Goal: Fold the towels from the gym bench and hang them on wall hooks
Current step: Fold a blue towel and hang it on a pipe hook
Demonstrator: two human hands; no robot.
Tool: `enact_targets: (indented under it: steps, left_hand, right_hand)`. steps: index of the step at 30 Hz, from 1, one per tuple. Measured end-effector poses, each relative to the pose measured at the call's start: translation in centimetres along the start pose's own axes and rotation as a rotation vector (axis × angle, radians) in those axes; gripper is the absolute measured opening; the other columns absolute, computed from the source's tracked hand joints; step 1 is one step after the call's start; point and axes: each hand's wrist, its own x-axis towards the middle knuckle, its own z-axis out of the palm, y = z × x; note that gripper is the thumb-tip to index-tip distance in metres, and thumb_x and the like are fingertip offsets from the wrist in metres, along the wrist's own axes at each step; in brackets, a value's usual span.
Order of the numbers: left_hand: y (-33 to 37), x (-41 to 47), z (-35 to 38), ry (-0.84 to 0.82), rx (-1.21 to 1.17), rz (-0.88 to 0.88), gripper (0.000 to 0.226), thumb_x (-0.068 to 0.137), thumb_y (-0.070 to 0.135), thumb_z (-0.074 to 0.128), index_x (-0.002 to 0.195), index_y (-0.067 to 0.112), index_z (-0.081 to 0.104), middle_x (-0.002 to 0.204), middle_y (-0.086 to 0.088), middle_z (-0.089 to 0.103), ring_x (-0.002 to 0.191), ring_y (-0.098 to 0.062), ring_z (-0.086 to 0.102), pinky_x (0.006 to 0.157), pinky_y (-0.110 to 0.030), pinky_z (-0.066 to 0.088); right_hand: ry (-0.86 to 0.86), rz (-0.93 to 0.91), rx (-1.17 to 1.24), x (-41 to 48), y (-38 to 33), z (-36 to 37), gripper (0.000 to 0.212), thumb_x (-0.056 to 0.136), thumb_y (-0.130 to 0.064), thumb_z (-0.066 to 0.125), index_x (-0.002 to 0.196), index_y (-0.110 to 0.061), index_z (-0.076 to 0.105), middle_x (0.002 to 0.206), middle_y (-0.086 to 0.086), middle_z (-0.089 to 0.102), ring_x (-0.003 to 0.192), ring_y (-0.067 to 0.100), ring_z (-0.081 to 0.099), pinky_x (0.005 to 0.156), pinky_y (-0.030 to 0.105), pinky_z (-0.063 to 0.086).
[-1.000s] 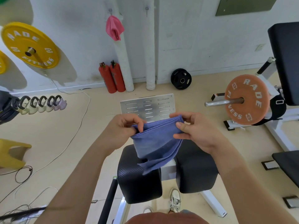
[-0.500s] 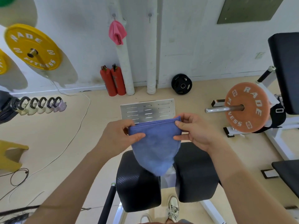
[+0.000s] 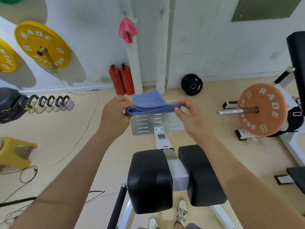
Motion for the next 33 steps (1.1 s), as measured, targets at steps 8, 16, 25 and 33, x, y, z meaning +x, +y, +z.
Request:
enact_targets:
  steps: [8,16,25,33]
  left_hand:
    - [-5.2,-17.1,7.8,-0.383,-0.020,-0.106,0.039,0.049,-0.017,0.063,0.069,0.016,0.066,0.081,0.003,0.058,0.083,-0.008,0.041,0.059,-0.015,0.033]
    - [-5.3,-25.3,9.9,-0.679,0.142,-0.011,0.027,0.057,0.027,0.069,0.080,0.024,0.056,0.095,0.006,0.056,0.092,-0.021,0.057,0.067,-0.029,0.042]
    - [0.2,-22.7,12.6,-0.797,0.147,-0.007,0.032,0.086,0.024,0.060,0.118,0.019,0.061,0.118,-0.001,0.064,0.109,-0.023,0.060,0.084,-0.035,0.050]
    - [0.2,-20.6,9.9,-1.176,-0.083,-0.071,0.027,0.097,0.035,0.047,0.120,0.031,0.060,0.112,0.002,0.067,0.094,-0.020,0.060,0.083,-0.031,0.048]
  right_hand:
    - [-0.325,0.289,-0.326,-10.8,12.3,2.7,0.015,0.080,-0.011,0.074,0.086,-0.025,0.072,0.114,-0.003,0.048,0.102,0.003,0.047,0.090,0.017,0.042]
    - [-0.449,0.514,-0.416,-16.4,16.9,3.6,0.010,0.081,-0.017,0.073,0.079,-0.027,0.071,0.101,-0.003,0.062,0.099,0.008,0.055,0.085,0.023,0.043]
    - [-0.338,0.960,0.363,-15.8,15.6,3.9,0.008,0.088,-0.012,0.066,0.094,-0.008,0.062,0.100,0.014,0.066,0.093,0.022,0.064,0.088,0.040,0.052]
    - [-0.195,0.881,0.067,-12.3,17.6,6.6,0.034,0.084,-0.025,0.071,0.109,-0.014,0.050,0.113,0.010,0.061,0.097,0.023,0.063,0.075,0.041,0.056]
